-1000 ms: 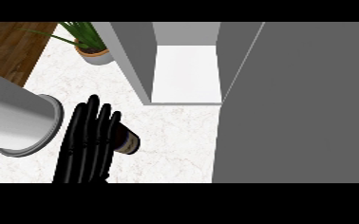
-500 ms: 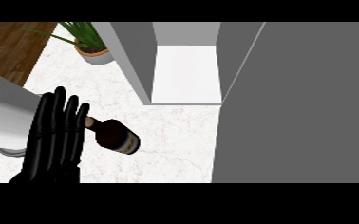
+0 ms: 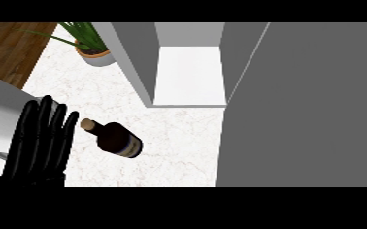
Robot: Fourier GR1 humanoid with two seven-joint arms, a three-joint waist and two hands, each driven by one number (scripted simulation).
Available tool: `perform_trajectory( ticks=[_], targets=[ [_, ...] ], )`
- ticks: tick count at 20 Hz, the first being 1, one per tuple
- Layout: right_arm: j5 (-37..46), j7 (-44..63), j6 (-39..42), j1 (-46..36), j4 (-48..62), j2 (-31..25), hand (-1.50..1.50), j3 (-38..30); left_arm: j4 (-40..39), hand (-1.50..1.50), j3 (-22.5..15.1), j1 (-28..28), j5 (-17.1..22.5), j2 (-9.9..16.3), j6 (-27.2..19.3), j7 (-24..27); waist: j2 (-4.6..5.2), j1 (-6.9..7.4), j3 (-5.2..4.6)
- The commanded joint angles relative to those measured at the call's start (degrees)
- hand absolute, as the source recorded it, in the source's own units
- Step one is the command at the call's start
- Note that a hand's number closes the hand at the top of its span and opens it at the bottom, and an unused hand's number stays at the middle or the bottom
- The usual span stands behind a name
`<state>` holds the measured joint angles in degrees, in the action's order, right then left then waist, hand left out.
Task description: Pick up the wine, place it into the cabinet and close the cabinet
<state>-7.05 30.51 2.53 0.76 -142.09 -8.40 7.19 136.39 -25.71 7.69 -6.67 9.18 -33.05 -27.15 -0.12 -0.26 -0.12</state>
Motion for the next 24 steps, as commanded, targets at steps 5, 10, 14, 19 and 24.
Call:
perform_trajectory(
  ticks=[5,10,14,19,24],
  targets=[
    [-4.59,7.32,-0.19,-0.97,-8.76,-0.73,-1.5,-1.2,-6.0,-1.5,7.59,6.95,14.88,0.43,8.43,12.44,0.01,0.19,0.04],
    [-4.68,9.15,-1.44,-2.96,-9.62,-0.82,-1.5,-3.52,-13.79,-1.5,11.78,7.83,20.38,-0.99,13.88,19.49,0.02,0.07,0.05],
    [-0.9,10.82,-3.0,-4.95,-9.43,0.63,-1.5,-0.15,-16.48,-1.5,13.83,8.95,18.67,-1.18,14.48,24.54,-0.01,0.32,0.05],
    [0.93,7.56,-1.82,-3.06,-7.82,1.76,-1.5,1.51,-21.24,-1.5,14.55,9.69,19.21,-2.52,16.64,29.01,0.03,0.3,0.09],
    [-2.86,7.2,-0.16,-1.65,-8.22,1.49,-1.5,-1.2,-28.39,-1.5,19.62,9.99,24.86,-1.19,23.58,34.75,0.02,0.19,0.09]
  ],
)
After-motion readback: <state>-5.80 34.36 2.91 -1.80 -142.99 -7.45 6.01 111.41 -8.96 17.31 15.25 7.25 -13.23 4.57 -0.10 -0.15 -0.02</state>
